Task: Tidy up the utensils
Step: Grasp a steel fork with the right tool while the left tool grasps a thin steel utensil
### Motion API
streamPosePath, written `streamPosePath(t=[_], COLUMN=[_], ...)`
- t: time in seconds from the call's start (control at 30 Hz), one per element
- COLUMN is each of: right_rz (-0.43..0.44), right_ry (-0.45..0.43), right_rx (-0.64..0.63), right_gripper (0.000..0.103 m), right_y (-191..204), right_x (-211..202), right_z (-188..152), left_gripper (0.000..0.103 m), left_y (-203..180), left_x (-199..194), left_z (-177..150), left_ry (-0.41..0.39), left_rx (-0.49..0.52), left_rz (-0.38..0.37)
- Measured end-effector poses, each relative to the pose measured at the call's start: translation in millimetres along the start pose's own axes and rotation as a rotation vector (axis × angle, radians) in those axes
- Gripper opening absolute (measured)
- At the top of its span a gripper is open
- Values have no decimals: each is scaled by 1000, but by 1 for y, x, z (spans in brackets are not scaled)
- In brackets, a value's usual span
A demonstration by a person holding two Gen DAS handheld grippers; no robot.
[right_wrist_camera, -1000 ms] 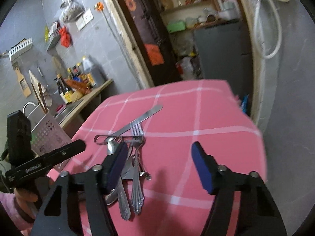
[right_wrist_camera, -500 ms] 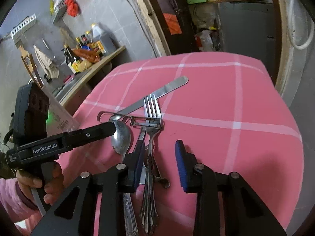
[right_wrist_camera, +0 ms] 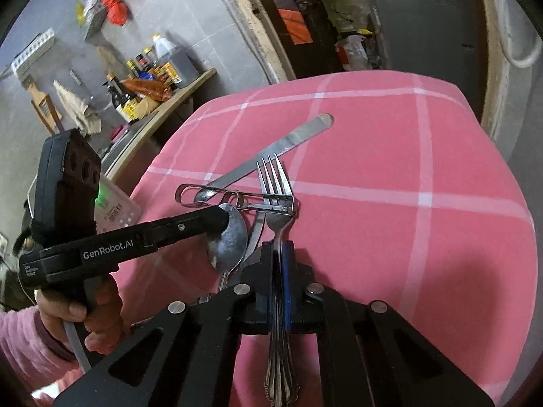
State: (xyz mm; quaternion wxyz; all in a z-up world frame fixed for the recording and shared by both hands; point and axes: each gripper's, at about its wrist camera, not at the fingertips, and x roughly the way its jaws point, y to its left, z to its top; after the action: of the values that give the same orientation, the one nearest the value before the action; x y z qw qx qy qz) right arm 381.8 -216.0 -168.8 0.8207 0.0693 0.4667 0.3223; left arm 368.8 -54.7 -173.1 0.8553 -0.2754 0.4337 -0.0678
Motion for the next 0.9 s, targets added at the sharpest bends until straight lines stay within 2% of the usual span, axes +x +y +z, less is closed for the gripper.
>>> streamPosePath(t=[0.33,0.53,0.63,0.8,0.9], right_rz=[-85,-107,-123,-123,-108], right_ry=[-48,-61,-57,-62,-68], right_rx=[175,233,205,144,116], right_gripper=[5,5,5,8,19], right_y=[-16,-16,-16,-22,-31], right_x=[-36,-56,-59,-57,-55], right_z=[-38,-59,-62,-48,-35], left_gripper=[2,2,2,2,2], left_y=[-9,-3,-1,0,0], left_x=[-9,-12,-12,-10,-8], left_z=[2,2,-1,1,2], left_ry=[36,51,52,51,51], left_rx=[20,-15,-15,-17,-9], left_rz=[-10,-26,-21,-29,-30])
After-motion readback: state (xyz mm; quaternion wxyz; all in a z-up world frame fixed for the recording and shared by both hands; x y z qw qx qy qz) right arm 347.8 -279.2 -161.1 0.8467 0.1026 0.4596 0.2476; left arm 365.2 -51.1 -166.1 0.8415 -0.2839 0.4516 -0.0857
